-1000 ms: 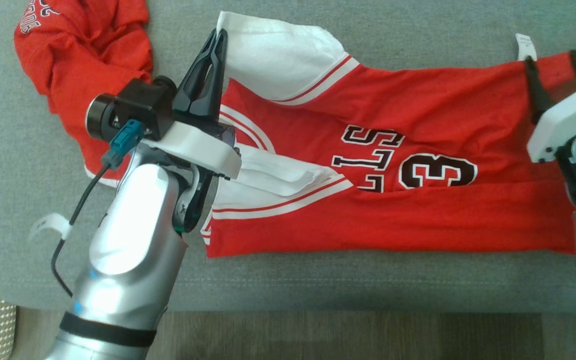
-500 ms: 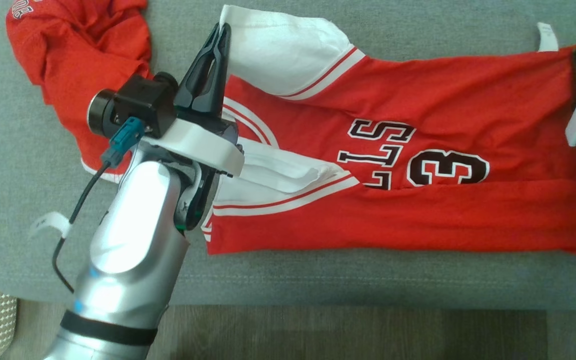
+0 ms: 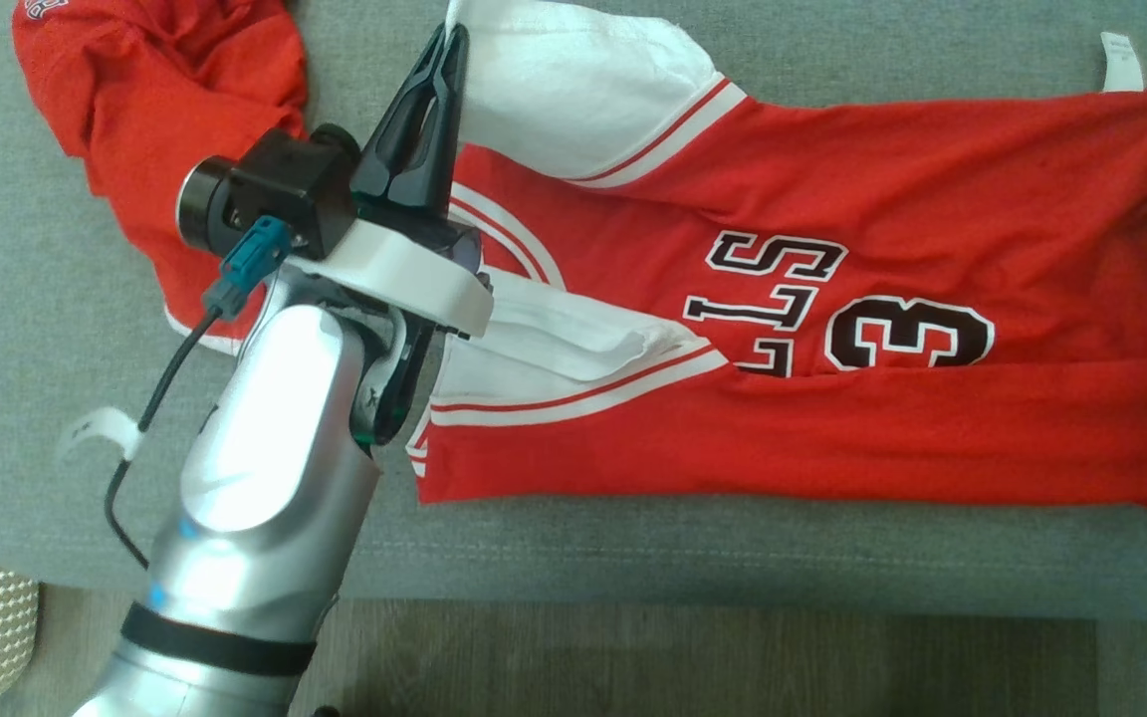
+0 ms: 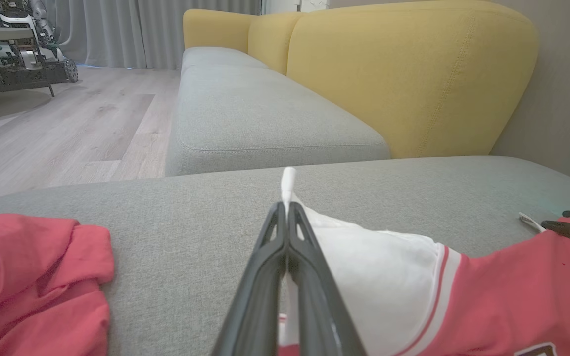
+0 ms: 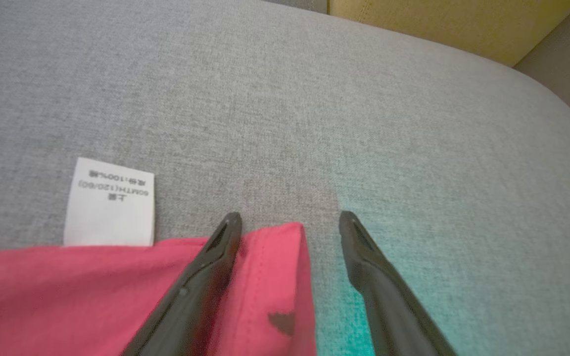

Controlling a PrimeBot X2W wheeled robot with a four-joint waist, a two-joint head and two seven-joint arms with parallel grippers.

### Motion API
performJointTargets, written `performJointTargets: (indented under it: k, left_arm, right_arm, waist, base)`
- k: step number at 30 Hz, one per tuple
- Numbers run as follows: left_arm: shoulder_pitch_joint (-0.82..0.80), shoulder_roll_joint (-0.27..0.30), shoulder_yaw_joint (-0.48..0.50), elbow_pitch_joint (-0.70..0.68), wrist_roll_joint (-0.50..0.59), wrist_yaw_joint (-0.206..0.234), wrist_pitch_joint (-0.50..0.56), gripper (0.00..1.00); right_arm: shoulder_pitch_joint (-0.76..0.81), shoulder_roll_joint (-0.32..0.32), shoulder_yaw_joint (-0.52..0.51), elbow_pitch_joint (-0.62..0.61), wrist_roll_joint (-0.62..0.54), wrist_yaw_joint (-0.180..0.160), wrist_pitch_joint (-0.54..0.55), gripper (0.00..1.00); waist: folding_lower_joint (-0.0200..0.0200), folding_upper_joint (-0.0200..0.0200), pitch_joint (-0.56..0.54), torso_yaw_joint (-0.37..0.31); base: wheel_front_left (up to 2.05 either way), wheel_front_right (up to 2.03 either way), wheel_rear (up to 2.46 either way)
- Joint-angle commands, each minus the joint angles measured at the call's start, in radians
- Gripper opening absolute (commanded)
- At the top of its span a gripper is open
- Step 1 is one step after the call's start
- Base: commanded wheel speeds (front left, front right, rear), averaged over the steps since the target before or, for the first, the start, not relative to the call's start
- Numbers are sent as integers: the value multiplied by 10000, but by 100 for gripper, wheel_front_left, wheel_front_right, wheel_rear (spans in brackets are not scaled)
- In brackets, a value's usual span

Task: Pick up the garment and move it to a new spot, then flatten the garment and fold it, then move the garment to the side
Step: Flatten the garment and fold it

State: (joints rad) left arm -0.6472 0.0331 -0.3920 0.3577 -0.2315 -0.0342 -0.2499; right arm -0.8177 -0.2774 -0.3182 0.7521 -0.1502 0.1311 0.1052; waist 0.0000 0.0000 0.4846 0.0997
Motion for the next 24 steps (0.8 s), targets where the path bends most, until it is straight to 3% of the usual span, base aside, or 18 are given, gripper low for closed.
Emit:
performJointTargets:
  k: [1, 5, 6, 7, 9, 14, 24]
  left_arm:
    - [-341, 177, 229, -333, -60, 55, -118, 0]
    - [-355, 176, 242, -331, -59, 86, -118, 0]
    - [-352, 176, 248, -327, -59, 94, -118, 0]
    - [-352, 176, 248, -327, -59, 94, -118, 0]
    - [-344, 176, 257, -308, -55, 105, -118, 0]
    - [-333, 176, 276, -209, -52, 112, -118, 0]
    - [-266, 185, 623, -94, -204, 156, -118, 0]
  right_arm:
    - [32, -66, 72, 100, -102, -4, 52, 100]
    - [-20, 30, 75, 497, 18, -4, 224, 98]
    - [-35, 62, 101, 598, 93, -4, 303, 44]
    - [-35, 62, 101, 598, 93, -4, 303, 44]
    - [-68, 74, 174, 735, 217, -4, 412, 0]
    - [-139, -12, 432, 814, 437, -4, 313, 0]
    - [-223, -250, 887, 371, 997, -4, -1558, 0]
  waist:
    - [0, 0, 6, 4]
    - [0, 0, -7, -13]
    - [0, 0, -16, -25]
    - [0, 0, -16, -25]
    - [0, 0, -36, -54]
    - [0, 0, -131, -140]
    - [0, 0, -525, -380]
  base:
    - [0, 0, 0]
    - [0, 0, 0]
    - [0, 0, 0]
    - [0, 0, 0]
    - [0, 0, 0]
    - [0, 0, 0]
    - [0, 0, 0]
